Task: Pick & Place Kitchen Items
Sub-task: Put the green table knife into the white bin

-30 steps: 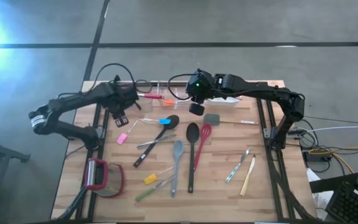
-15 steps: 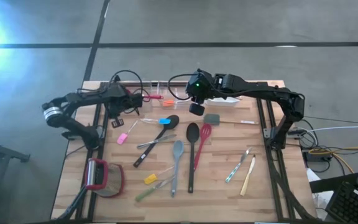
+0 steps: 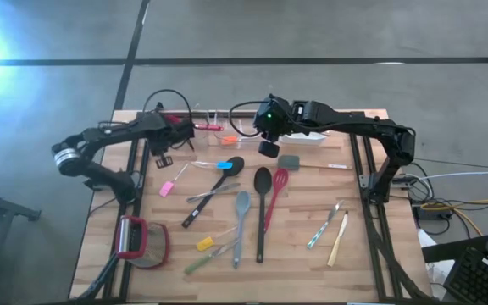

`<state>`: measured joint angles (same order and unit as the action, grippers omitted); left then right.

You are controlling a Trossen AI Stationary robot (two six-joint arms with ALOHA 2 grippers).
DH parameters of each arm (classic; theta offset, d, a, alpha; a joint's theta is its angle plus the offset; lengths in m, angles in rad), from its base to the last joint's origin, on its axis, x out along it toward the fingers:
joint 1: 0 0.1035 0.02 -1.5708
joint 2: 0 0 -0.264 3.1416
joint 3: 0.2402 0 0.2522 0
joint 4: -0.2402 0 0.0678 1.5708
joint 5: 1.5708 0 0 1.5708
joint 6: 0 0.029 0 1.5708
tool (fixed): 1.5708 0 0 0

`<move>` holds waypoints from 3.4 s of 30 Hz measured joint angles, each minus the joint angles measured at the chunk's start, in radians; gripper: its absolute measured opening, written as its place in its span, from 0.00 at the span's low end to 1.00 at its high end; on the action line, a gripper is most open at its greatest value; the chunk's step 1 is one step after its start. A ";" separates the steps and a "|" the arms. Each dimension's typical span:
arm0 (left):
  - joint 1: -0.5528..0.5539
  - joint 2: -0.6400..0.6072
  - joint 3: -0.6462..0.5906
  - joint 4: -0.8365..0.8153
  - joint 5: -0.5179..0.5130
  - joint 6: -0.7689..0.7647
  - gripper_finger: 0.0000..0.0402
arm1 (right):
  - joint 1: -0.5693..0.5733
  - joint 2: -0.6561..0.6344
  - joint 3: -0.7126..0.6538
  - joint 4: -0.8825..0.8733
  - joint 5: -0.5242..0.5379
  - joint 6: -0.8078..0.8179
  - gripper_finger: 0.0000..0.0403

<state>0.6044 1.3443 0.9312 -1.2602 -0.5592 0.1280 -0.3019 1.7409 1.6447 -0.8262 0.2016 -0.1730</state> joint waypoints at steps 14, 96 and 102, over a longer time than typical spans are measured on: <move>0.000 -0.391 0.046 0.094 0.026 -0.067 0.17 | 0.003 -0.003 -0.001 -0.228 -0.001 0.065 0.14; -0.435 -0.580 -0.284 1.020 0.731 0.047 0.19 | 0.483 -0.398 -0.596 0.145 -0.079 0.416 0.11; -0.473 -0.461 -0.108 0.750 0.557 0.046 0.35 | 0.483 -0.495 -0.615 0.149 -0.018 0.421 0.11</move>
<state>0.1310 0.8838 0.8230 -0.5101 -0.0017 0.1743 0.1806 1.2458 1.0302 -0.6777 0.1837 0.2482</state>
